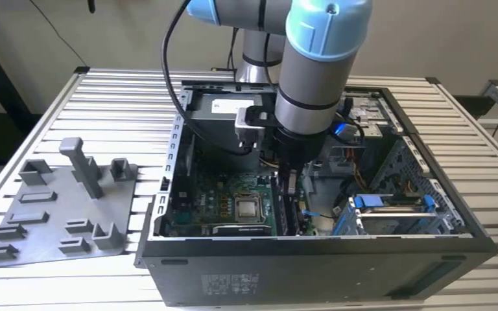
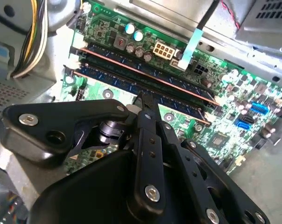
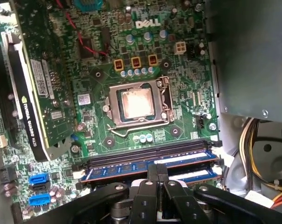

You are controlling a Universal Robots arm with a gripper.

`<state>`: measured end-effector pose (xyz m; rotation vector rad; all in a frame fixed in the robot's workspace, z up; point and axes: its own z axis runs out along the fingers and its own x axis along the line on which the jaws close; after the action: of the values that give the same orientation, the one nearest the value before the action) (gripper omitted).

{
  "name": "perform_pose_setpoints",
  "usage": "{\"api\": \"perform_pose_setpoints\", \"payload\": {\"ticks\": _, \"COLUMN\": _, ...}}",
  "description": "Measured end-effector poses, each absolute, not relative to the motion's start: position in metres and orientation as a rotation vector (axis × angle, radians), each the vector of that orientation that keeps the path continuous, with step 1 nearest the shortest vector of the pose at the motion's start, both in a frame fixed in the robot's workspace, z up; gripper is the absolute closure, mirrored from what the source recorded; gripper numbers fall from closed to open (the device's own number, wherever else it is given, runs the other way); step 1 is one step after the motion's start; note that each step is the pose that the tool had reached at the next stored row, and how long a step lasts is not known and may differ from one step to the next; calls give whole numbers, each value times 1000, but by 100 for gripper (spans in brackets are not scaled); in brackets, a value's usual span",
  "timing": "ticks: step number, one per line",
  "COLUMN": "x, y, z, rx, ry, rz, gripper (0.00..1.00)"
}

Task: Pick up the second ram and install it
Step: 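Press down the second ram until it locks into place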

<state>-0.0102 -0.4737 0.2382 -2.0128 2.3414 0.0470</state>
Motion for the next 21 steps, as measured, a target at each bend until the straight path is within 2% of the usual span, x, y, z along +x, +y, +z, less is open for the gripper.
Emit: {"api": "perform_pose_setpoints", "payload": {"ticks": 21, "x": -10, "y": -486, "z": 235, "rx": -2033, "ry": 2324, "rz": 48, "gripper": 89}}
